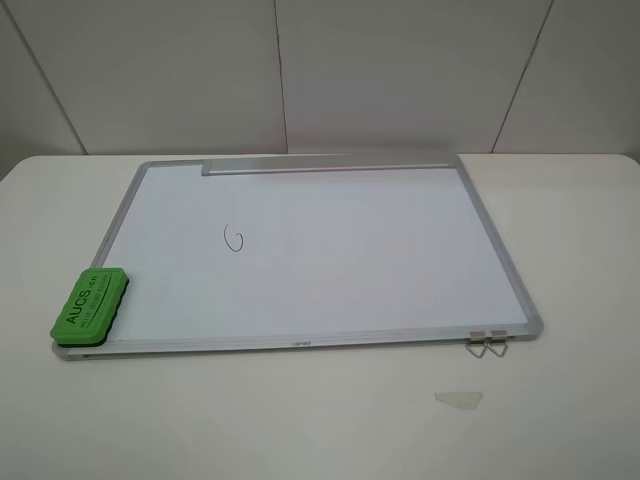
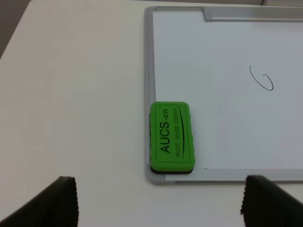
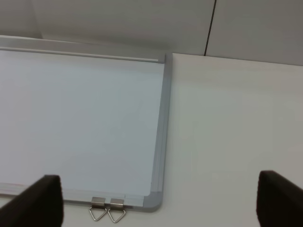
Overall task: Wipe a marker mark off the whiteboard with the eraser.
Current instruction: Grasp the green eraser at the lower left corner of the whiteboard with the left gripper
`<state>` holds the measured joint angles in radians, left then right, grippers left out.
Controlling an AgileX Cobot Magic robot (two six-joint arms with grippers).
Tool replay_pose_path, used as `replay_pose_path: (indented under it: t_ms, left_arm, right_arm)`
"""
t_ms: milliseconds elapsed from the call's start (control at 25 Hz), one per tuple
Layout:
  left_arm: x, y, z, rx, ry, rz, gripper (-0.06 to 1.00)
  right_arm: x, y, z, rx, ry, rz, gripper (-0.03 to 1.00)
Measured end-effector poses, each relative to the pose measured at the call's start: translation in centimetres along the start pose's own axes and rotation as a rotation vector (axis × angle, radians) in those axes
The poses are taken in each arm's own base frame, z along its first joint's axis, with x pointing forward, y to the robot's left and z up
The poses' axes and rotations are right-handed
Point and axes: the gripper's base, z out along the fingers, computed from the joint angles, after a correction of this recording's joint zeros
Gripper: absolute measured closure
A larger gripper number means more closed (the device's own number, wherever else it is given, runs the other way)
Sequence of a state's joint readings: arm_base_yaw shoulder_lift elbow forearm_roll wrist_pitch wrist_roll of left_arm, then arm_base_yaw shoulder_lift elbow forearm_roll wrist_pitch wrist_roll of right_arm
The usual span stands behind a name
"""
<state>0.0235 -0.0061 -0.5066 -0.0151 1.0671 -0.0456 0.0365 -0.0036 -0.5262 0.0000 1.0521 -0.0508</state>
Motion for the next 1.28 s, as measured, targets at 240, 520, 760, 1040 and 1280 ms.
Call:
replay_pose_path:
  t_ms: [240,520,760,1040,1280]
  left_arm:
    - [0.0,0.0,0.0,0.0,0.0,0.0,0.23]
    - [0.0,0.0,0.0,0.0,0.0,0.0,0.23]
    - [0.0,0.0,0.0,0.0,-0.005,-0.039,0.23]
    - [-0.1,-0.2,0.0,0.027,-0.001,-0.111,0.22]
    - [-3.0,-0.5,0.2,0.025,0.089,-0.139,0.22]
  right_arm:
    - [0.0,0.0,0.0,0.0,0.0,0.0,0.15]
    - [0.0,0.0,0.0,0.0,0.0,0.0,0.15]
    - [0.0,0.0,0.0,0.0,0.0,0.0,0.15]
    - [0.0,0.0,0.0,0.0,0.0,0.0,0.15]
    - [0.0,0.0,0.0,0.0,0.0,0.0,0.15]
